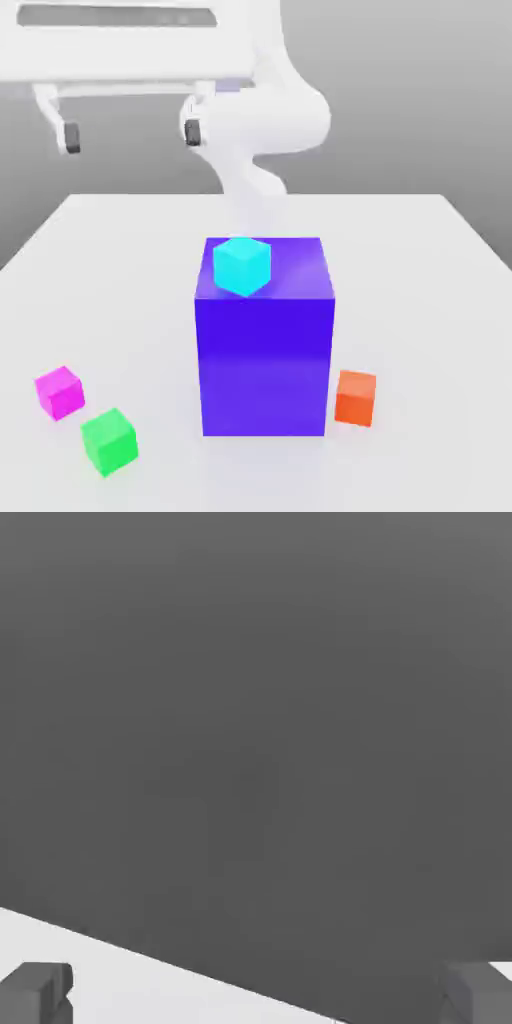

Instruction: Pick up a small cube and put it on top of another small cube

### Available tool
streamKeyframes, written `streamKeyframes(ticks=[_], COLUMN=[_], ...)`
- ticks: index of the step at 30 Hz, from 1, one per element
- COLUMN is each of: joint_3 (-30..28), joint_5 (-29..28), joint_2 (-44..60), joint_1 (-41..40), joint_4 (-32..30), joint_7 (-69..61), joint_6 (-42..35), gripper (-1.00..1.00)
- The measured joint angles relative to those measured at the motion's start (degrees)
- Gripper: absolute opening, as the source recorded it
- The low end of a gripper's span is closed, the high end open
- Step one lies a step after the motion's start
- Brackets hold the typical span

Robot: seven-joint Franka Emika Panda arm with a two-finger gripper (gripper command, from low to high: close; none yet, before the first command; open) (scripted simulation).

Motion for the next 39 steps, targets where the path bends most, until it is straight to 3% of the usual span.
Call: streamKeyframes(ticks=[12,19,25,34,35,39], joint_3=[-13.77,-15.21,-15.80,-0.90,0.64,0.63], joint_5=[10.79,16.52,15.86,32.21,33.71,33.74], joint_2=[17.15,27.18,33.86,45.75,46.75,46.74], joint_1=[3.51,-1.09,-5.83,-18.44,-19.67,-19.67], joint_4=[-4.94,-7.80,-10.67,-7.30,-6.95,-6.95], joint_7=[-31.90,-50.09,-61.74,-76.29,-77.43,-77.46], joint_6=[6.75,10.62,15.03,21.96,22.55,22.45], gripper=[0.00,0.00,0.00,0.00,-1.00,-1.00])
